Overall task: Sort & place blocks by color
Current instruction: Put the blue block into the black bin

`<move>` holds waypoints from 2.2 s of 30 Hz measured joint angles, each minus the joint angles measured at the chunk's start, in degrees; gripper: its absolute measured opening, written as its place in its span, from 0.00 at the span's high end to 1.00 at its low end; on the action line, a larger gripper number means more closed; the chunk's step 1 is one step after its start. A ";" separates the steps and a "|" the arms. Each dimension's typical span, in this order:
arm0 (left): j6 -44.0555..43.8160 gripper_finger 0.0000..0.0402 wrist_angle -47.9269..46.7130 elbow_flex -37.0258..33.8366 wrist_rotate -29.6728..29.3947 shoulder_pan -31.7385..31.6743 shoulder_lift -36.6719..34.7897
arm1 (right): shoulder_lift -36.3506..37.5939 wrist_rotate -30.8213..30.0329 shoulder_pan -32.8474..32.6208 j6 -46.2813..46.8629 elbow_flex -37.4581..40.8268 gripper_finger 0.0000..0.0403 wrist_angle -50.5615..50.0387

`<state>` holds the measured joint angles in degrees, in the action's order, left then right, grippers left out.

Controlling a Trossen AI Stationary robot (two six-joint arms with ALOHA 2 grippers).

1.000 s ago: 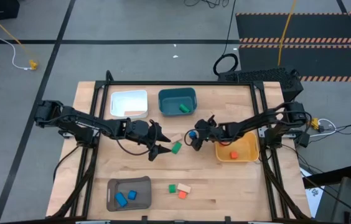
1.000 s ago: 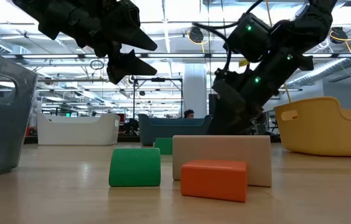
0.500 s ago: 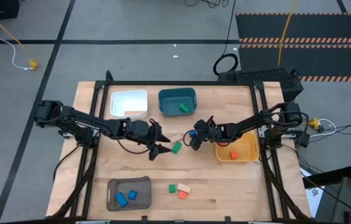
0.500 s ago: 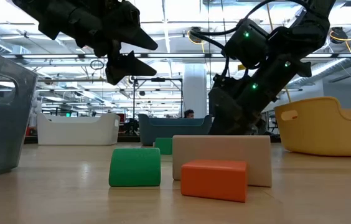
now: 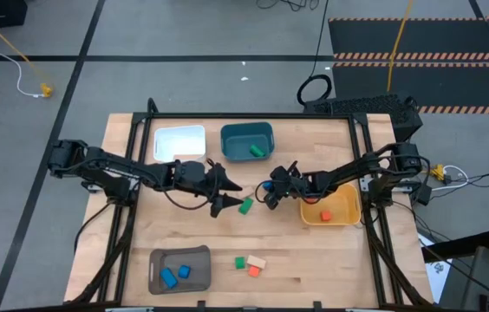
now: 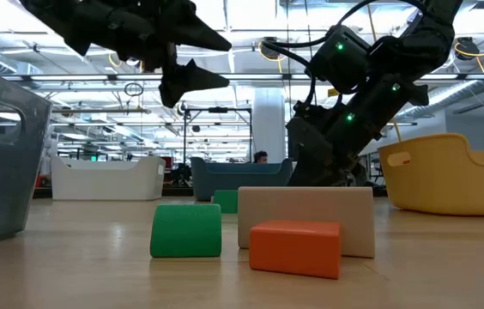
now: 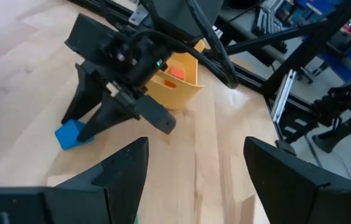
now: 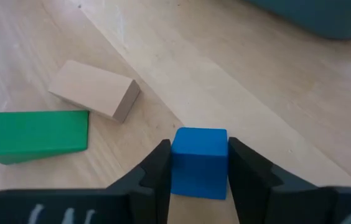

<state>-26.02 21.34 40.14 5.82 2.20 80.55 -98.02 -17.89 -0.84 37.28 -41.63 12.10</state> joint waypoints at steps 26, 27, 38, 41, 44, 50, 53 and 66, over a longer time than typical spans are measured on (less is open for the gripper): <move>22.90 0.34 0.61 -1.46 -18.95 8.96 0.02 | 19.21 4.50 -1.91 -15.16 0.09 0.74 7.83; 22.92 0.34 1.26 -1.46 -19.71 9.42 0.02 | 19.21 6.09 -2.26 -15.60 0.09 0.74 10.82; 34.67 0.34 10.51 -1.46 -20.96 13.87 0.02 | 19.17 10.67 -6.33 -15.85 0.07 0.74 27.09; 40.98 0.34 11.98 -1.46 -20.96 14.35 0.02 | 19.12 10.66 -7.33 -15.61 0.06 0.74 27.10; 45.62 0.34 13.55 -1.46 -20.98 14.38 0.02 | 19.12 10.69 -8.45 -15.14 0.05 0.74 27.08; 50.34 0.34 13.74 -1.46 -20.97 14.34 0.02 | 19.12 10.78 -10.28 -12.63 0.04 0.74 26.71; 51.47 0.34 14.35 -1.46 -20.96 14.34 0.02 | 19.12 10.90 -10.62 -10.74 0.06 0.74 26.69; 63.67 0.34 19.23 -1.36 -20.86 12.87 0.02 | 19.12 10.72 -10.54 1.84 0.05 0.74 27.13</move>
<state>37.66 40.58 38.78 -15.03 15.07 80.58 -78.89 -7.17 -11.38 39.12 -41.58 39.23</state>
